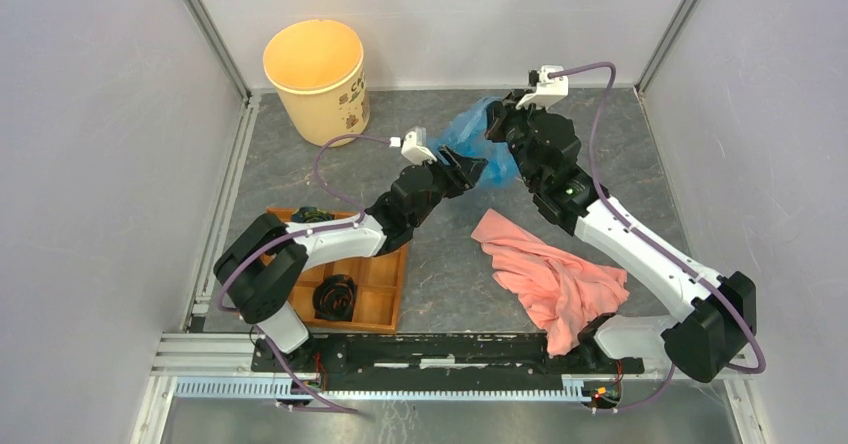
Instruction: Put the trash bags into the trash bin
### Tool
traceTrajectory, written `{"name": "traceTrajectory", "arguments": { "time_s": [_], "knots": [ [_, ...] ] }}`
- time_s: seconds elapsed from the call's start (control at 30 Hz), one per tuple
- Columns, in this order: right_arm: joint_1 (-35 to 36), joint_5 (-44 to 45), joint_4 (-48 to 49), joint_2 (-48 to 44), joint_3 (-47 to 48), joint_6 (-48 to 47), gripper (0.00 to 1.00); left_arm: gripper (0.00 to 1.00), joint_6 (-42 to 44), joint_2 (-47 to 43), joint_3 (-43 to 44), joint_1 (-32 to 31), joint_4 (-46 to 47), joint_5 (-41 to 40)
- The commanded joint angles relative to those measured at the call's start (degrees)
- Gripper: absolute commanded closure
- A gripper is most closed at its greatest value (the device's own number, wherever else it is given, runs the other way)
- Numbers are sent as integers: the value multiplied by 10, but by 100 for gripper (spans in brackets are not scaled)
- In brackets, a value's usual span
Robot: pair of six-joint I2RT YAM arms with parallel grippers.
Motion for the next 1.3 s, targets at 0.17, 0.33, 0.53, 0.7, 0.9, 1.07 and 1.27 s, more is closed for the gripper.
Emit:
{"name": "traceTrajectory", "arguments": {
  "time_s": [0.17,0.33,0.53,0.7,0.9,1.07,1.27],
  "knots": [
    [2,83,11,-20,-37,-119,99,90,30,-40,39,46,-156,-16],
    [-14,61,-17,26,-55,-278,100,98,133,-103,44,158,-357,65],
    [-46,19,-209,145,193,-312,100,98,279,15,400,216,-566,138],
    [-42,-87,-311,113,408,-321,100,98,308,40,671,205,-604,310],
    [-40,-215,-42,-123,96,-295,100,98,350,-197,362,145,-394,340],
    [-40,-167,43,-178,-180,-277,99,98,321,-273,122,147,-499,81],
    [-40,-232,-3,-119,-237,-212,99,98,320,-249,63,151,-552,83]
  ]
}}
